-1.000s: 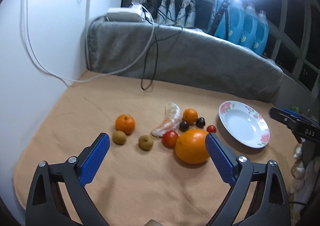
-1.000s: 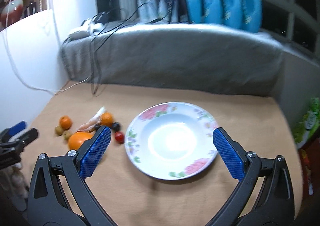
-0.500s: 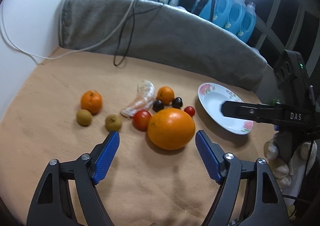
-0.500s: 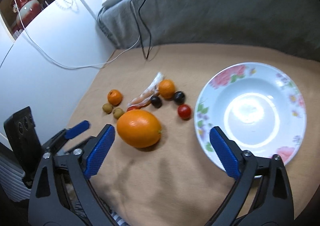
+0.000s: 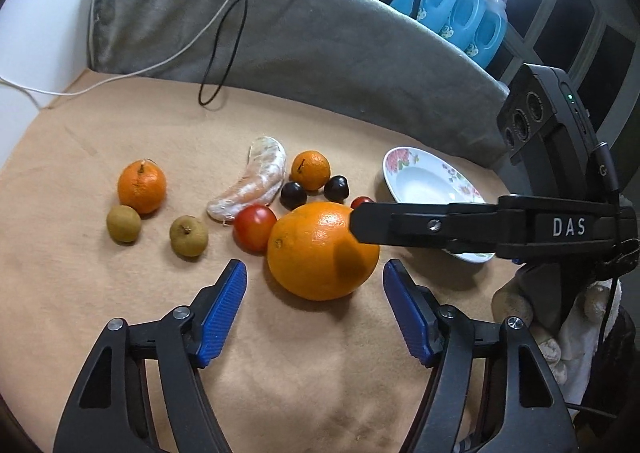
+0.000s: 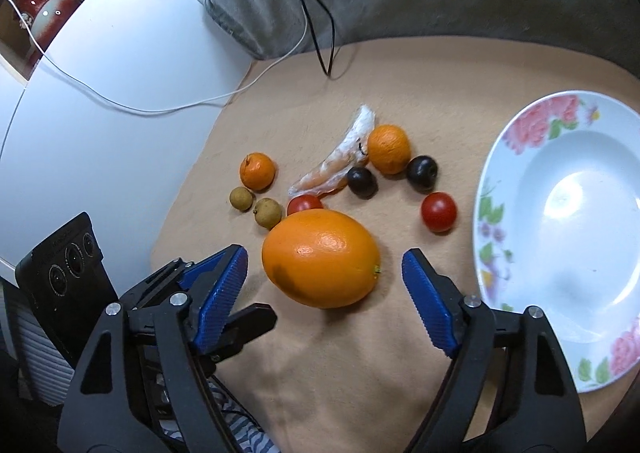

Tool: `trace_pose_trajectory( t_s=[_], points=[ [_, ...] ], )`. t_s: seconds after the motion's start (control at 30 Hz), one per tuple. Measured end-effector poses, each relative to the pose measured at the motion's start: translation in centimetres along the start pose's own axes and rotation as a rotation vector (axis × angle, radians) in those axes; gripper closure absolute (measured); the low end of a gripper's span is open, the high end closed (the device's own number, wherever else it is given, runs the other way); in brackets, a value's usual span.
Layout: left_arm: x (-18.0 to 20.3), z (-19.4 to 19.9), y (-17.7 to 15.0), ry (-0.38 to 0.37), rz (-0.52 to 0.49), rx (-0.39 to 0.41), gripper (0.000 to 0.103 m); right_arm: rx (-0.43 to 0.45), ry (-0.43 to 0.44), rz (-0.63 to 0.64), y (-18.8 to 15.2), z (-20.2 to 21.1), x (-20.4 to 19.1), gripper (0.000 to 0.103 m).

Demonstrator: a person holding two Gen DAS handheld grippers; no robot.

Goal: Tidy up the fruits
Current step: 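Reach the right tool to the large orange and close its fingers on it, then carry the large orange with the right tool onto the white plate and release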

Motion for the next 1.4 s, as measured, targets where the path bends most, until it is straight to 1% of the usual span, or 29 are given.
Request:
trace_pose_trajectory(
  t_s=[0.13,0.27,0.47,0.5,0.53,0.57,0.77,1.03,1.07,1.4],
  points=[
    [-0.3,-0.5,-0.1,-0.019,0.022,-0.014,0.038,-0.020,0.009,-0.016,0.0,-0.7,0.3,0.020],
    [-0.5,-1.0,-0.3,-0.032,0.037,-0.029,0.038,-0.037,0.023,-0.027,-0.1,-1.1,0.3,0.020],
    [-0.5,-1.5,-0.4,-0.046,0.037,-0.039,0.040,-0.054,0.035,-0.032,0.0,-1.7,-0.1,0.026],
    [-0.5,-1.5,-0.4,-0.049,0.037,-0.041,0.041,-0.055,0.033,-0.030,0.0,-1.8,-0.1,0.026],
    [-0.5,-1.6,-0.4,-0.053,0.036,-0.044,0.045,-0.056,0.030,-0.026,0.0,-1.8,-0.2,0.026],
    [-0.4,-1.6,-0.4,-0.055,0.036,-0.046,0.047,-0.057,0.029,-0.025,0.0,-1.8,-0.2,0.027],
    [-0.4,-1.6,-0.3,-0.055,0.025,-0.040,0.048,-0.063,0.011,-0.013,0.0,-2.0,0.0,0.031],
    [-0.1,-1.4,-0.2,-0.043,0.007,-0.035,0.048,-0.061,-0.010,0.007,0.1,-2.1,-0.3,0.032],
    [-0.1,-1.3,-0.2,-0.041,0.005,-0.033,0.048,-0.059,-0.011,0.011,0.0,-2.1,-0.3,0.034],
    [0.6,-1.1,0.1,-0.042,-0.014,-0.019,0.048,-0.040,-0.014,0.002,-0.1,-1.6,-0.1,0.034]
  ],
)
Point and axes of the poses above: each gripper's, at about its wrist camera, not at the fingertips, and z roughly against the way its jaws point, x to its right, y to its top, the point moved 6 cm from there along -z, roughly the way its jaws point, and after that the axes turned 11 degrees about x, right-handed, at the moved point
